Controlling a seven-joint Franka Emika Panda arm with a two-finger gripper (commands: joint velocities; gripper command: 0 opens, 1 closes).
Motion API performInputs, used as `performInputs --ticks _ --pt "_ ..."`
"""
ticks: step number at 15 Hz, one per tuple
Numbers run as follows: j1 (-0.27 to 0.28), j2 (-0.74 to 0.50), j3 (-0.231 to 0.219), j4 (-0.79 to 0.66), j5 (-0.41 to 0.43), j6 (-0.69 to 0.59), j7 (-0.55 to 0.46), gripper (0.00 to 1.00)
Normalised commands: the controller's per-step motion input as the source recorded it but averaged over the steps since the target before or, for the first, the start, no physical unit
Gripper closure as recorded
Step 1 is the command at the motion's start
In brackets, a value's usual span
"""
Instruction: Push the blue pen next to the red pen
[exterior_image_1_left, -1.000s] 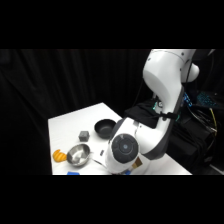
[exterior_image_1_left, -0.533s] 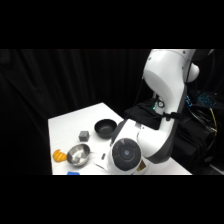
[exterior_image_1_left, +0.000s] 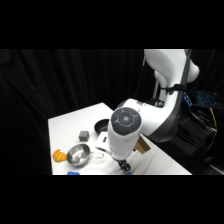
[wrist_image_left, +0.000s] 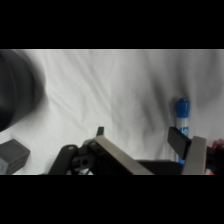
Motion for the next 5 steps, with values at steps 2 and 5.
performInputs --ticks 2,5 --pt "-0.293 -0.55 0.179 -0.46 0.237 -0.02 -0.42 0.0" --pt "-0.291 -0.47 0.184 -0.38 0.265 -0.04 -0.45 0.0"
